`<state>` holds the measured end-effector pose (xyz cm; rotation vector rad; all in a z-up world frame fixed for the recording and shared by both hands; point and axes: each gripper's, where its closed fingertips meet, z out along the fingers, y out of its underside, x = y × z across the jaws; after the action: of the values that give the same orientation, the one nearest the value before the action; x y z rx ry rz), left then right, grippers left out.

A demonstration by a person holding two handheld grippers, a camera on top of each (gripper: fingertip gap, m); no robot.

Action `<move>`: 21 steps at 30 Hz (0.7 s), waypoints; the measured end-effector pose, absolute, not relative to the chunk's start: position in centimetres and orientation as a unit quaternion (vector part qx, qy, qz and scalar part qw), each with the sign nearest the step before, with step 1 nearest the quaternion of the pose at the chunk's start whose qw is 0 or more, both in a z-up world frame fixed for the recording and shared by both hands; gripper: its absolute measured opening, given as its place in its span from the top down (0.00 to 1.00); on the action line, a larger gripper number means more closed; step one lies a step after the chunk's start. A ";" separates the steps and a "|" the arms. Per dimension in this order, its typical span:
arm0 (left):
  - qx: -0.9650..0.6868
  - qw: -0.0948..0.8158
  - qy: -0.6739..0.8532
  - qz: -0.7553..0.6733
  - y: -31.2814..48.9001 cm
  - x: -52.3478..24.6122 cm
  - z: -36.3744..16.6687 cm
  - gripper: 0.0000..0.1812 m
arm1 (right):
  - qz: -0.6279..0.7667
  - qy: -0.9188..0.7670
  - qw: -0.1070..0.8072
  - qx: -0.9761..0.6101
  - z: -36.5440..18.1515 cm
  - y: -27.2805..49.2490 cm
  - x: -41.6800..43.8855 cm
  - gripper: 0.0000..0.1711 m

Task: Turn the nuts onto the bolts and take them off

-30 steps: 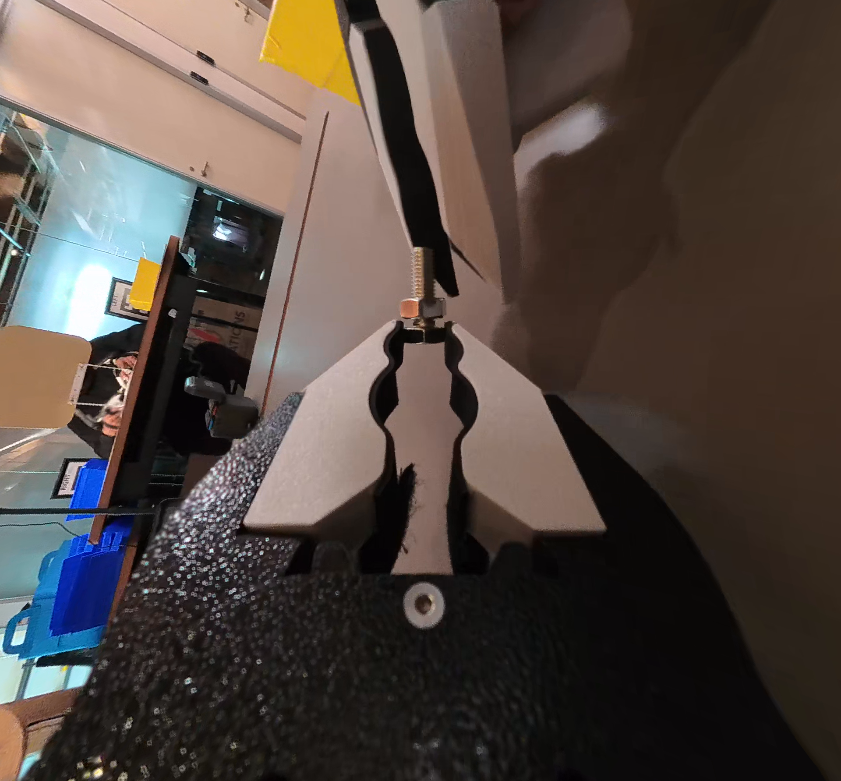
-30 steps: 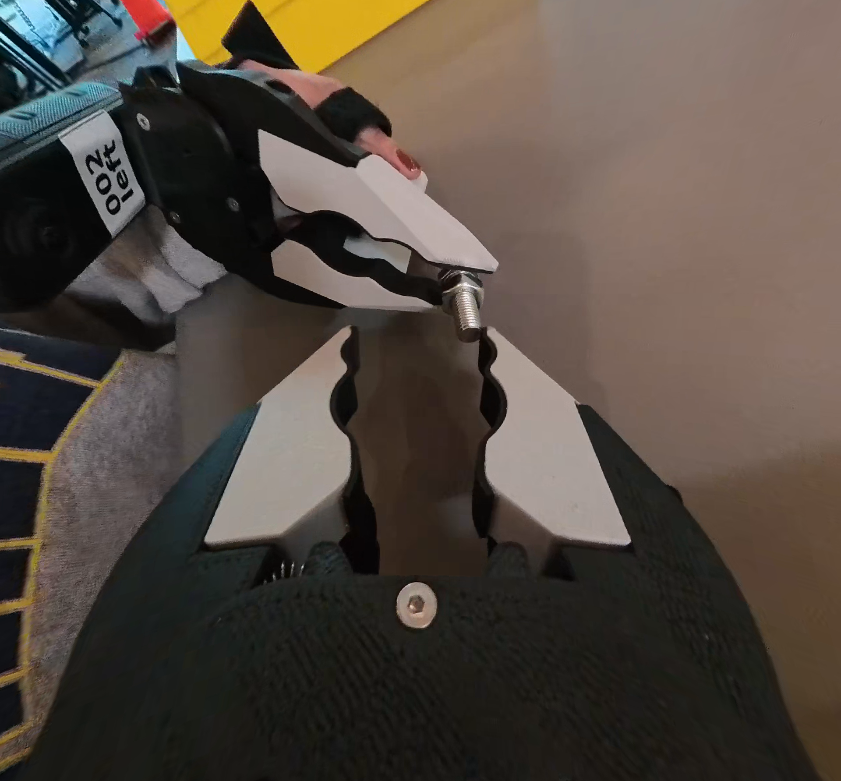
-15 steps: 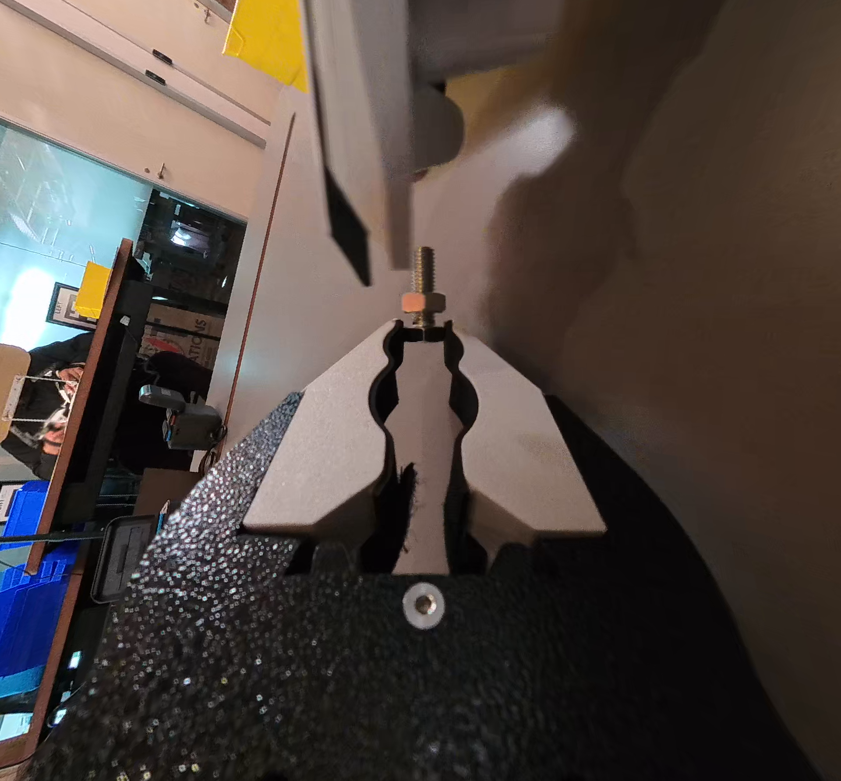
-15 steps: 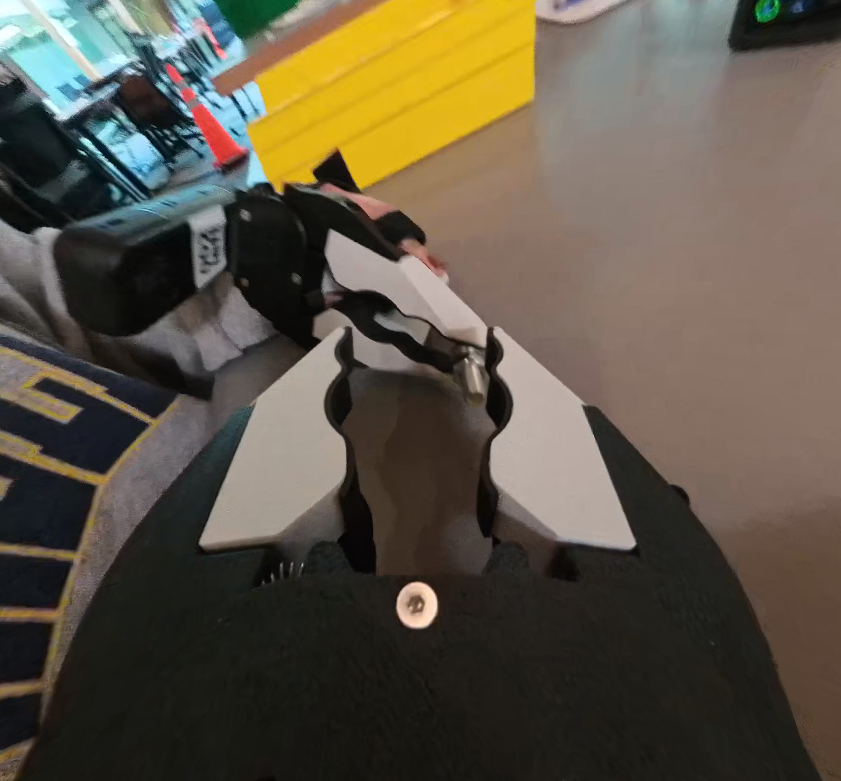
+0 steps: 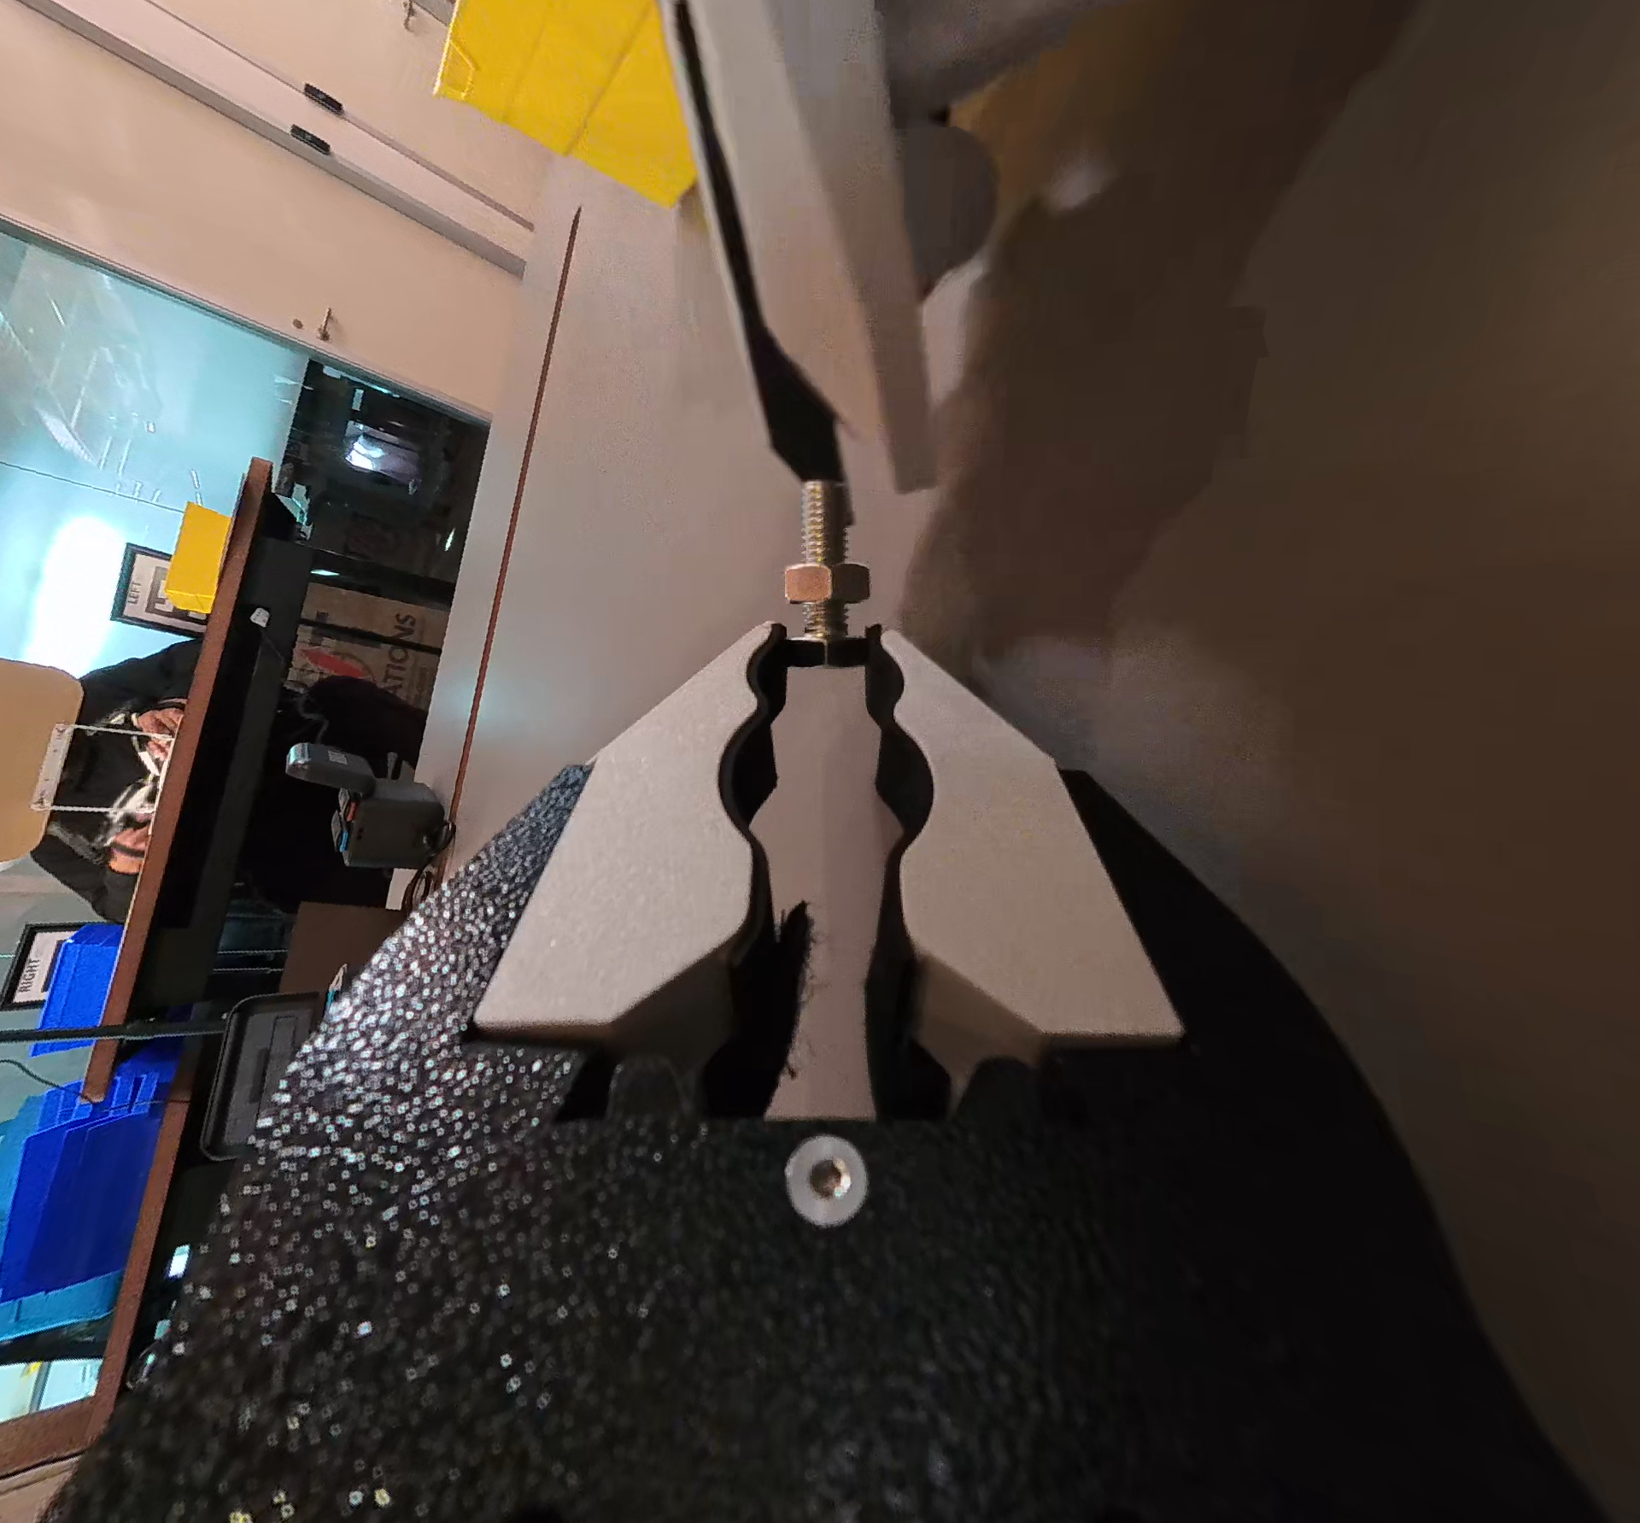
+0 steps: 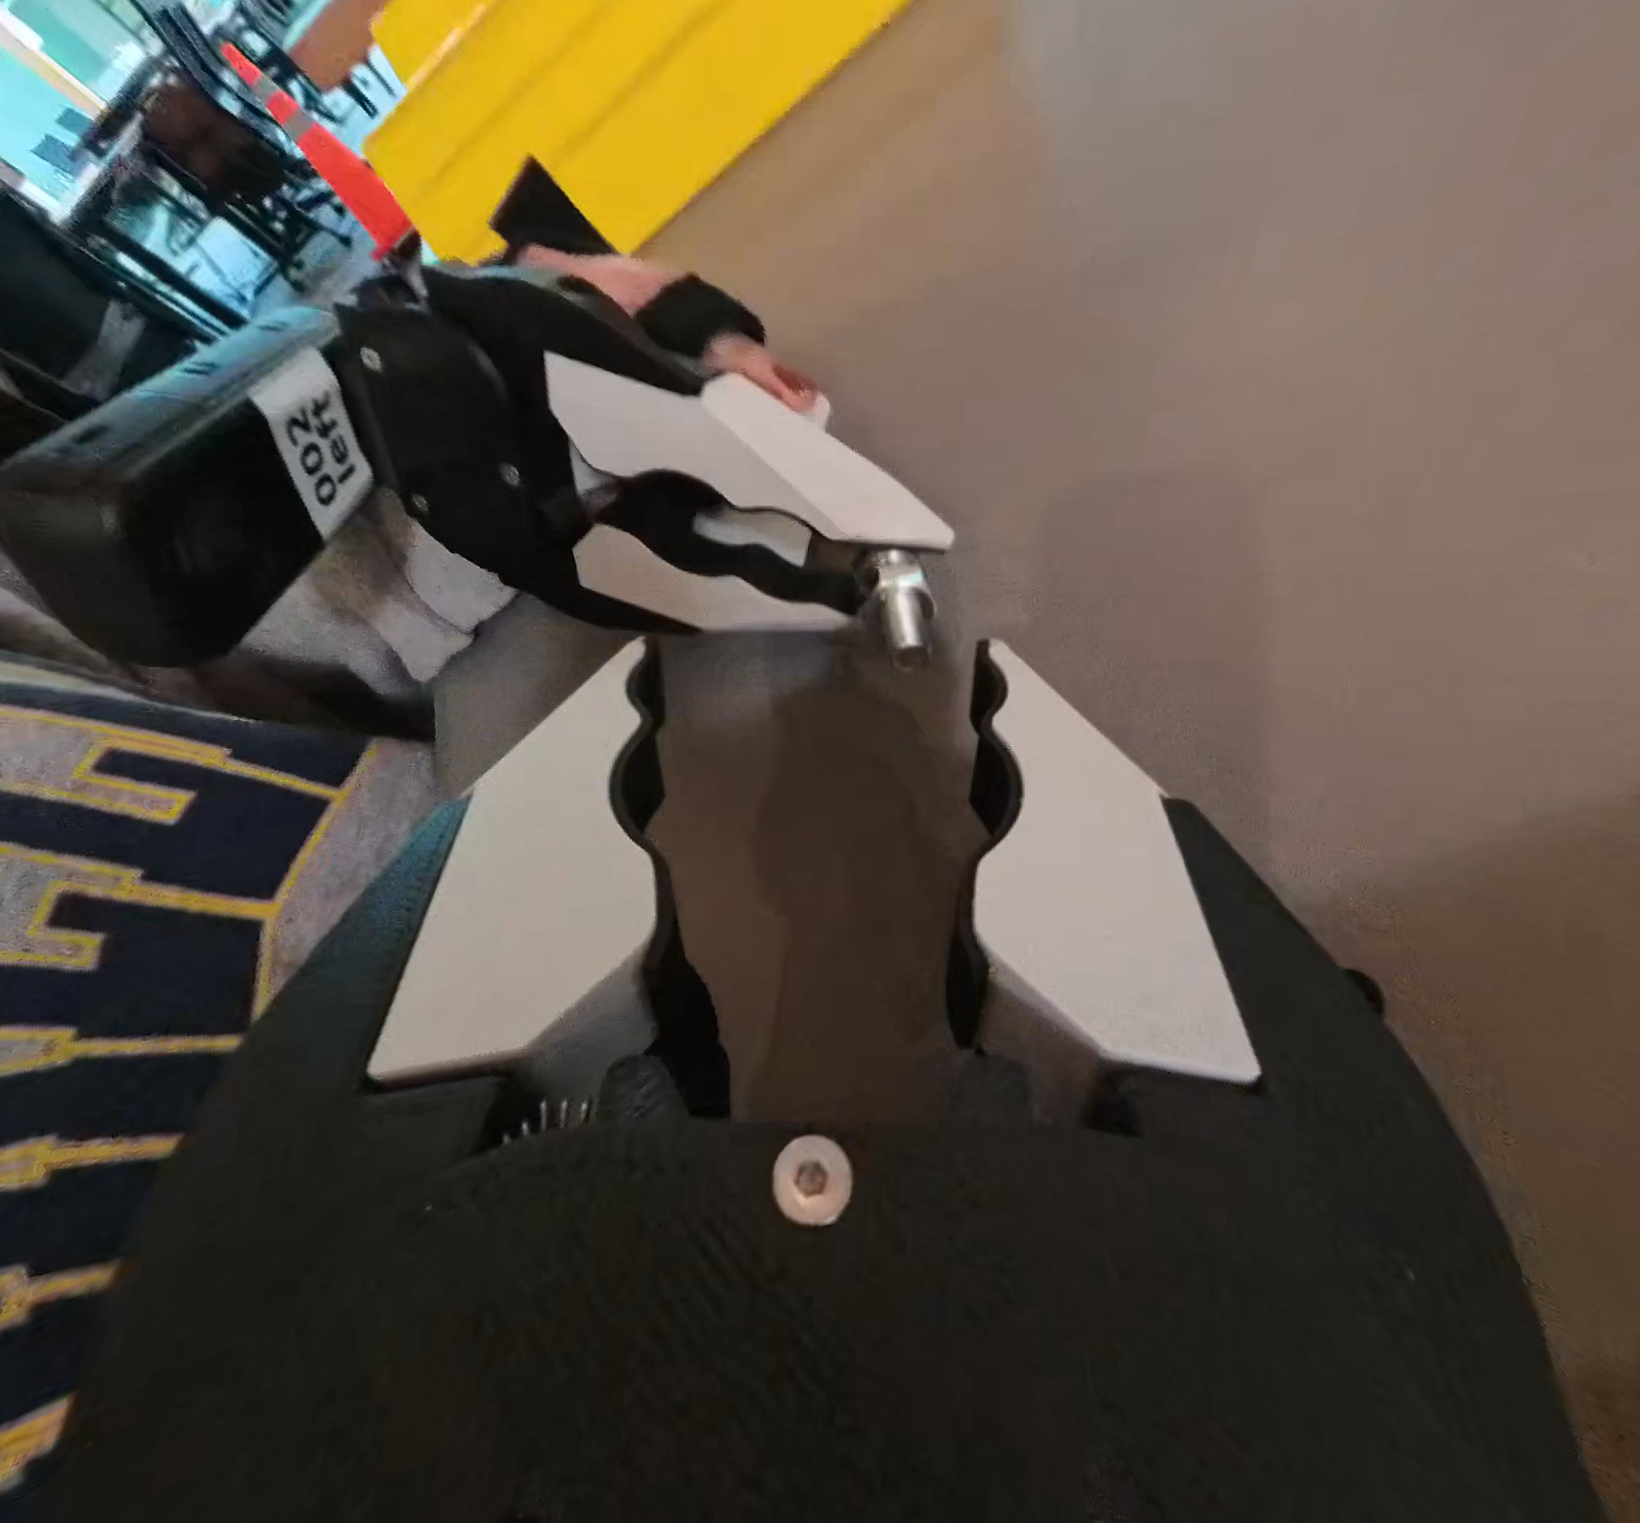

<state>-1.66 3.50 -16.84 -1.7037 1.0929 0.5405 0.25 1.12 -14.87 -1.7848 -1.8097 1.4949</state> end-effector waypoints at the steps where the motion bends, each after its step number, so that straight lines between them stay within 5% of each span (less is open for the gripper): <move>1: -0.704 0.499 0.453 0.223 3.5 -1.7 -16.8 0.91 | 0.500 -0.609 0.077 -0.611 -15.4 0.9 0.5 0.59; 8: -0.705 0.500 0.452 0.222 3.5 -1.7 -16.6 0.91 | 0.552 -0.615 0.104 -0.553 -12.8 -0.5 -1.3 0.55; 10: -0.705 0.496 0.453 0.227 3.5 -1.6 -16.5 0.91 | 0.622 -0.578 0.115 -0.516 -9.1 -1.0 -1.3 0.62; 15: -0.706 0.497 0.451 0.226 3.5 -1.7 -16.5 0.91 | 0.480 -0.612 0.050 -0.627 -15.1 1.0 0.3 0.58; 21: -0.707 0.499 0.448 0.224 3.4 -1.6 -16.4 0.91 | 0.504 -0.610 0.041 -0.610 -15.1 -0.5 -0.8 0.56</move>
<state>-1.61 3.38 -16.44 -1.7104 1.0828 0.5420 -0.75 -0.54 -15.08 -1.8675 -1.8683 1.5439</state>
